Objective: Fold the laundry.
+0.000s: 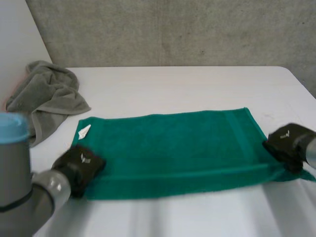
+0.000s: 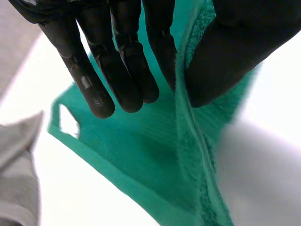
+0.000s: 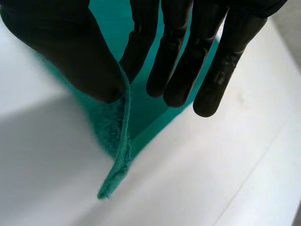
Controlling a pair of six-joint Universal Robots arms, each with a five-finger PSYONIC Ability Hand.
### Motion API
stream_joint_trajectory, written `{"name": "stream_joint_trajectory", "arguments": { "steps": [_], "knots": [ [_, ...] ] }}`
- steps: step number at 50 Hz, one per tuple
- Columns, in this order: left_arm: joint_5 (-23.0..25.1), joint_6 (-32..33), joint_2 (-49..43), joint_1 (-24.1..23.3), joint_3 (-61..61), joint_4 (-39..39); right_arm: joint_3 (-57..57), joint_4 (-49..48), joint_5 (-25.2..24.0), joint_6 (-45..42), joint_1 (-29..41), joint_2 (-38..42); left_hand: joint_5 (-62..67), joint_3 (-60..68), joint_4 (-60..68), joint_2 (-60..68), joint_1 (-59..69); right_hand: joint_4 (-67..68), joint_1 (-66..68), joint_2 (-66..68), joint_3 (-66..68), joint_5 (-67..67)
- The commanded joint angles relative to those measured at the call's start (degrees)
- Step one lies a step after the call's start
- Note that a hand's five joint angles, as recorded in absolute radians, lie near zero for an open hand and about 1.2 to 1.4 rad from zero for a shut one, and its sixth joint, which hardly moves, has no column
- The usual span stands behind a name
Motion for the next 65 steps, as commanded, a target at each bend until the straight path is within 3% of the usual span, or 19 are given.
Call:
{"name": "stream_joint_trajectory", "arguments": {
  "steps": [1, 7, 16, 19, 22, 24, 25, 26, 33, 42, 46, 53, 57, 60, 65],
  "knots": [
    [-1.36, -0.13, -18.49, -0.12, 16.06, 16.38, -13.33, -14.7, 3.15, 8.74, 9.01, 13.38, 13.92, 11.69, 11.11, 11.45, 14.24, 11.9, 23.17, 12.89, 12.19, 13.26],
    [-4.44, 1.19, -29.74, -0.04, 28.37, 24.82, -26.69, -20.07, 11.06, 8.3, 11.57, 24.81, 13.92, 11.69, 11.11, 11.45, 14.24, 11.9, 23.17, 12.89, 12.19, 13.26],
    [-5.93, 11.82, -40.81, 0.23, 40.15, 29.75, -46.01, -23.84, 13.26, 8.22, 12.62, 40.7, 13.92, 11.69, 11.11, 11.45, 14.24, 11.9, 23.17, 12.89, 12.19, 13.26],
    [-6.02, 12.0, -41.7, 0.14, 40.87, 30.28, -49.89, -24.64, 14.23, 7.78, 12.8, 44.05, 13.92, 11.69, 11.11, 11.45, 14.24, 11.9, 23.17, 12.89, 12.19, 13.26],
    [-6.11, 12.36, -41.71, -0.21, 40.52, 31.51, -50.96, -24.64, 15.2, 7.51, 13.68, 44.77, 0.18, -2.06, -2.64, -2.3, 0.5, -16.73, -5.46, -15.73, -16.43, -15.36],
    [-6.99, 11.83, -41.18, -0.56, 40.17, 32.56, -50.79, -25.08, 16.25, 8.48, 14.56, 44.07, -25.6, -27.84, -28.42, -28.08, -25.28, -58.1, -46.83, -57.11, -57.81, -56.74],
    [-7.34, 11.83, -41.0, -0.65, 39.73, 32.74, -50.61, -25.34, 16.6, 8.91, 14.56, 43.54, -46.9, -49.13, -49.71, -49.38, -46.58, -58.1, -46.83, -57.11, -57.81, -56.74],
    [-7.6, 11.74, -40.83, -1.0, 39.11, 33.09, -50.35, -25.52, 17.13, 9.53, 14.56, 42.84, -56.08, -58.31, -58.89, -58.55, -55.76, -58.1, -46.83, -57.11, -57.81, -56.74],
    [-8.22, 10.16, -36.26, -2.41, 32.53, 35.47, -39.47, -24.12, 15.56, 20.07, 14.38, 30.73, -56.08, -58.31, -58.89, -58.55, -55.76, -58.1, -46.83, -57.11, -57.81, -56.74],
    [-7.69, 2.7, -29.06, -2.58, 21.8, 35.47, -19.16, -18.85, 3.52, 23.24, 7.62, 18.5, -56.08, -58.31, -58.89, -58.55, -55.76, -58.1, -46.83, -57.11, -57.81, -56.74],
    [-7.43, -2.48, -26.16, -2.67, 17.85, 35.38, -12.58, -17.96, 0.61, 23.16, 4.64, 18.05, -56.08, -58.31, -58.89, -58.55, -55.76, -48.96, -37.68, -47.96, -48.66, -47.59],
    [-7.25, -5.31, -25.09, -2.76, 15.91, 35.38, -10.01, -21.56, 0.26, 22.28, 3.05, 21.74, -56.08, -58.31, -58.89, -58.55, -55.76, -35.17, -23.9, -34.18, -34.88, -33.81],
    [-7.25, -5.31, -25.09, -2.76, 15.91, 35.47, -10.09, -23.67, 0.35, 22.28, 2.52, 23.5, -56.08, -58.31, -58.89, -58.55, -55.76, -15.67, -4.4, -14.67, -15.37, -14.3],
    [-7.25, -5.31, -25.01, -2.76, 15.91, 35.47, -10.36, -25.69, 1.13, 22.1, 2.34, 24.73, -56.08, -58.31, -58.89, -58.55, -55.76, 11.77, 23.04, 12.77, 12.07, 13.14],
    [-7.34, -5.31, -23.96, -2.76, 15.73, 35.47, -7.99, -30.17, 2.28, 22.45, -0.55, 23.15, -56.08, -58.31, -58.89, -58.55, -55.76, 11.9, 23.17, 12.89, 12.19, 13.26]
  ]
}}
